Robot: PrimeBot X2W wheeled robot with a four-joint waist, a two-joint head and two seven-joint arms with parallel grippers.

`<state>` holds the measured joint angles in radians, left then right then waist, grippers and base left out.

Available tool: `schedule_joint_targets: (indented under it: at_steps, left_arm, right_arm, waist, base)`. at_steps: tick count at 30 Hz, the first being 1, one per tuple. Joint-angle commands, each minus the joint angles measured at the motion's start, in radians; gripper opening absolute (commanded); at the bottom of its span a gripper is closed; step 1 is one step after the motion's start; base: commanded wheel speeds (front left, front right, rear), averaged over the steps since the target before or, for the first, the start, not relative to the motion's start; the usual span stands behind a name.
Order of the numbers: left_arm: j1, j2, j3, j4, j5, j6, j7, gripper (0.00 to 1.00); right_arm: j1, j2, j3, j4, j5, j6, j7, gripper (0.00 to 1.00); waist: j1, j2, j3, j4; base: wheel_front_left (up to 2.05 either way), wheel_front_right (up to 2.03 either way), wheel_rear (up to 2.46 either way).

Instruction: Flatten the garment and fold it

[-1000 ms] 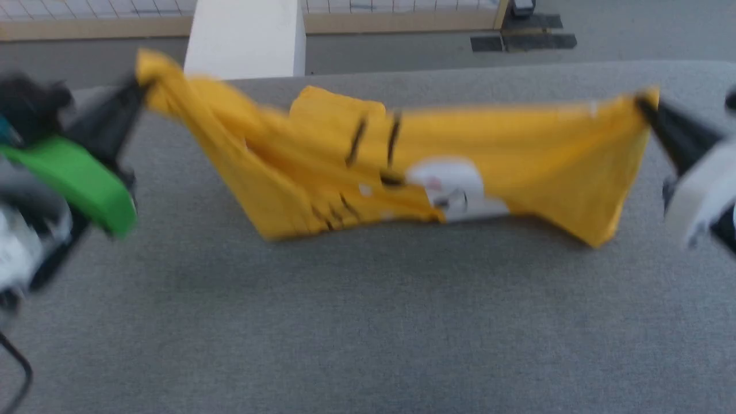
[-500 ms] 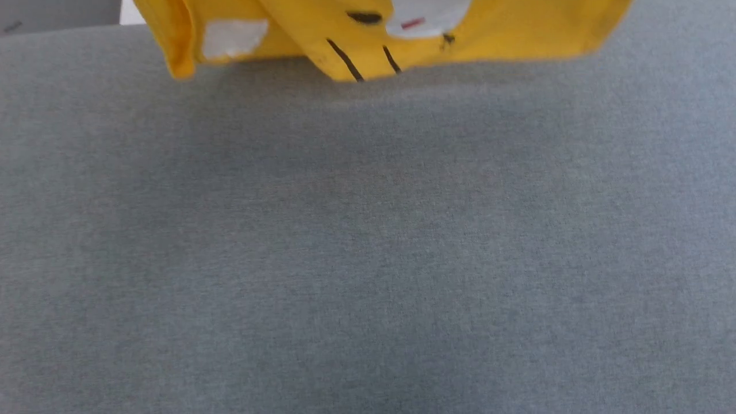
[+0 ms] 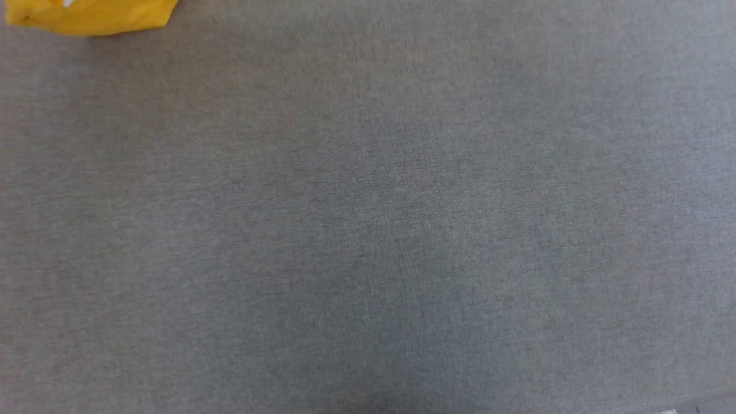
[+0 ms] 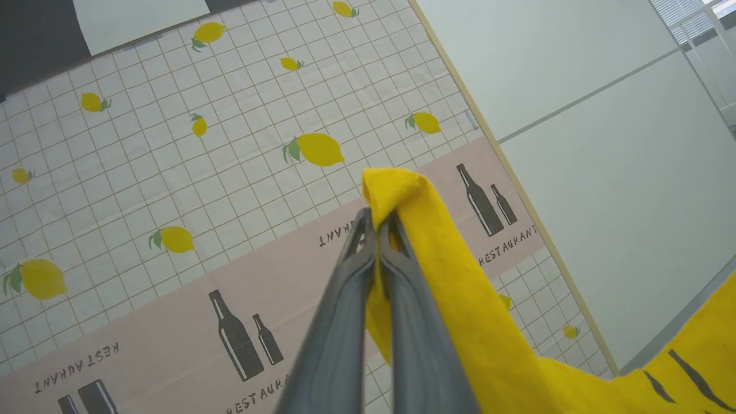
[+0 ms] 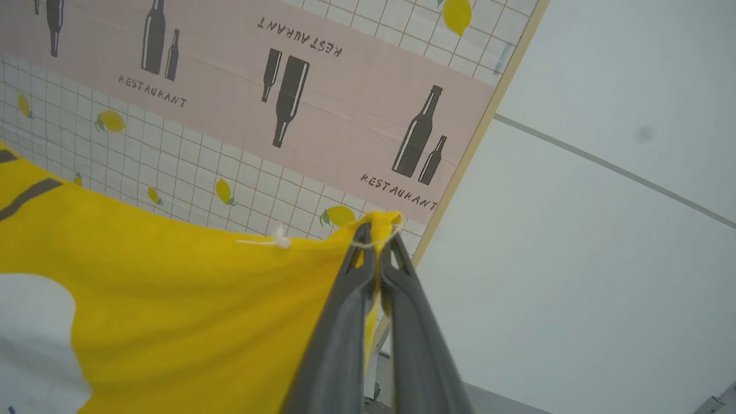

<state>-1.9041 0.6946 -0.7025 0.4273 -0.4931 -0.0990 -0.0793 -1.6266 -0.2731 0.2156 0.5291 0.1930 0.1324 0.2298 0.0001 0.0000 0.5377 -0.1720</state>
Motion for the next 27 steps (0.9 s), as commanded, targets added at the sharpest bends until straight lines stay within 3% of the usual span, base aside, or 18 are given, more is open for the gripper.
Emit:
schedule_joint_targets:
  at_steps: [1,11,17,24,27]
  left_arm:
    - [-0.025,-0.008,-0.006,0.012,0.013,-0.007,-0.017,0.0]
    - [-0.035,0.01,-0.042,0.065,-0.018,-0.028,-0.131,0.0]
    - [0.052,0.042,-0.107,0.002,-0.134,-0.031,-0.165,0.0]
    - [0.249,0.158,-0.197,-0.211,-0.282,-0.031,-0.181,0.0]
    - [0.37,0.203,-0.17,-0.326,-0.324,-0.031,-0.182,0.0]
  right_arm:
    - [-0.028,0.009,-0.006,0.022,-0.01,-0.002,-0.021,0.0]
    - [-0.085,-0.002,0.015,0.165,-0.069,-0.002,-0.148,0.0]
    - [-0.064,-0.032,0.101,0.194,-0.034,-0.002,-0.205,0.0]
    - [0.104,-0.167,0.259,0.045,0.108,-0.002,-0.242,0.0]
    - [0.238,-0.24,0.27,-0.079,0.178,-0.002,-0.228,0.0]
  waist:
    - [-0.0001,0.0,0.083,-0.029]
    - [-0.0001,0.0,0.186,-0.001]
    - [-0.0001,0.0,0.188,0.029]
    - [-0.0001,0.0,0.117,0.083]
    - [-0.0001,0.0,0.077,0.1]
  base:
    - [0.0,0.0,0.0]
    - [0.0,0.0,0.0]
    - [0.0,0.0,0.0]
    - [0.0,0.0,0.0]
    - [0.0,0.0,0.0]
